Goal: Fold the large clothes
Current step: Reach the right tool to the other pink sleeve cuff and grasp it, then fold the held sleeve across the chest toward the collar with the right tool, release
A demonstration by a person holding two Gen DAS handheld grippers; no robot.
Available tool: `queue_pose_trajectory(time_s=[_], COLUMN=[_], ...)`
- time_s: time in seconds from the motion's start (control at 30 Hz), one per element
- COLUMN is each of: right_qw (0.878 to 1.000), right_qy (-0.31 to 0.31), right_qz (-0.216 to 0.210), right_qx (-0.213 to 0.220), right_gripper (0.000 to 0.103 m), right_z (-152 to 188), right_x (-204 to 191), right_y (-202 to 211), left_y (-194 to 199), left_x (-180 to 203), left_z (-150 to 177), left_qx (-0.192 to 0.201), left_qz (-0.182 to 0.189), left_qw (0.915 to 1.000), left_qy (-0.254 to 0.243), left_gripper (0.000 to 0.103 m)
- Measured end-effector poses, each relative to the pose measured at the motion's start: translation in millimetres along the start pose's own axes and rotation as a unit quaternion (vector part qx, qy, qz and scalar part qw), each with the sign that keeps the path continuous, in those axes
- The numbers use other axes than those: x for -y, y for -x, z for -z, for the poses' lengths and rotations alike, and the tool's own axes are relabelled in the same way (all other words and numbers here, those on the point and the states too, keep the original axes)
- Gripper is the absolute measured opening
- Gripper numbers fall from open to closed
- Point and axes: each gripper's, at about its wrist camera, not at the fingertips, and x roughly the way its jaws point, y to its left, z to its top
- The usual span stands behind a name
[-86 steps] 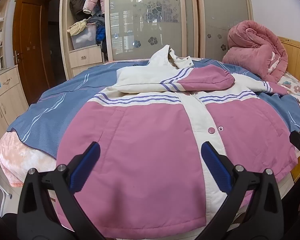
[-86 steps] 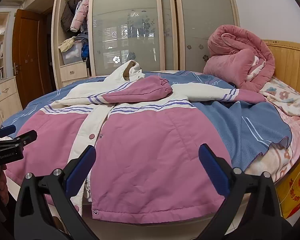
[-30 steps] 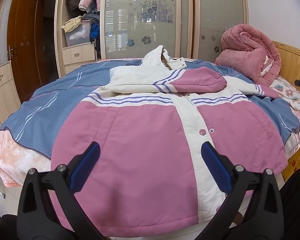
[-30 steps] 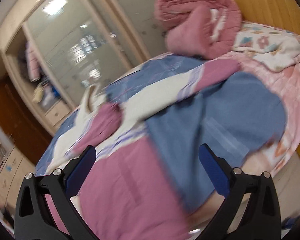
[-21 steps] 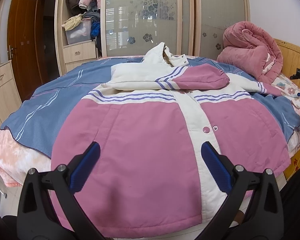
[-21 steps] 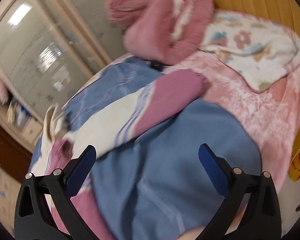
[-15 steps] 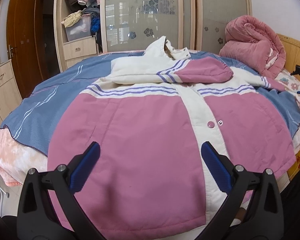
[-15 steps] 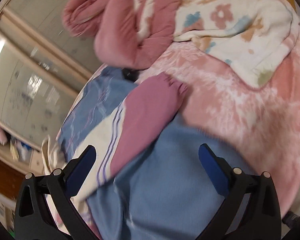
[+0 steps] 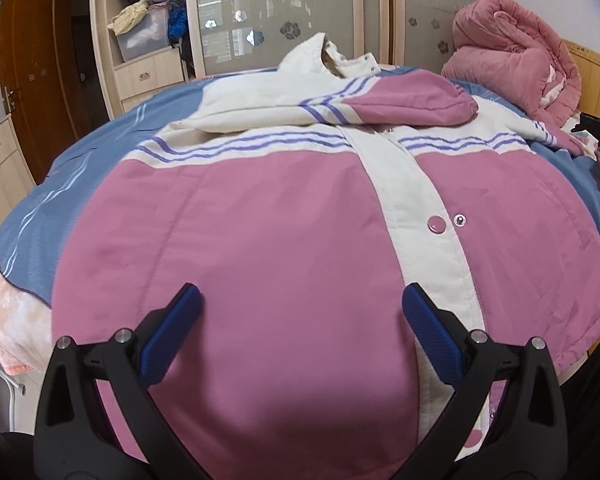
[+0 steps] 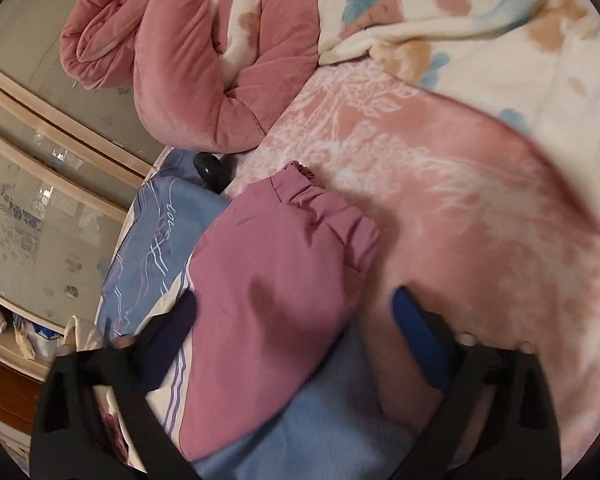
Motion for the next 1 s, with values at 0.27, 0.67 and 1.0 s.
queue_pose_trajectory(time_s=[0.27,0.67,1.0], right_qw=[0.998,0.915,0.814], right_qy=[0.026,0.337,0.55], right_qz=[0.008,0.019,-0.087], right_qx=[0.057,0.22,0.165], right_gripper=[0.02,0.017,0.017], right_z=[-6,77,288], right_x=[-11,-209,-329], right_y=[1,106,105], left_y=[-9,13,34], left_x=[10,-6,-24], left_z=[-3,-6,-12], left_qx=[-0.005,0.024,0.054], left_qz=[0.005,0.014,0.011], left_qw=[0.9999,0.9996,0.9984], left_qy=[-0.013,0.0,0.015], left_gripper=[0.101,0.101,0.101])
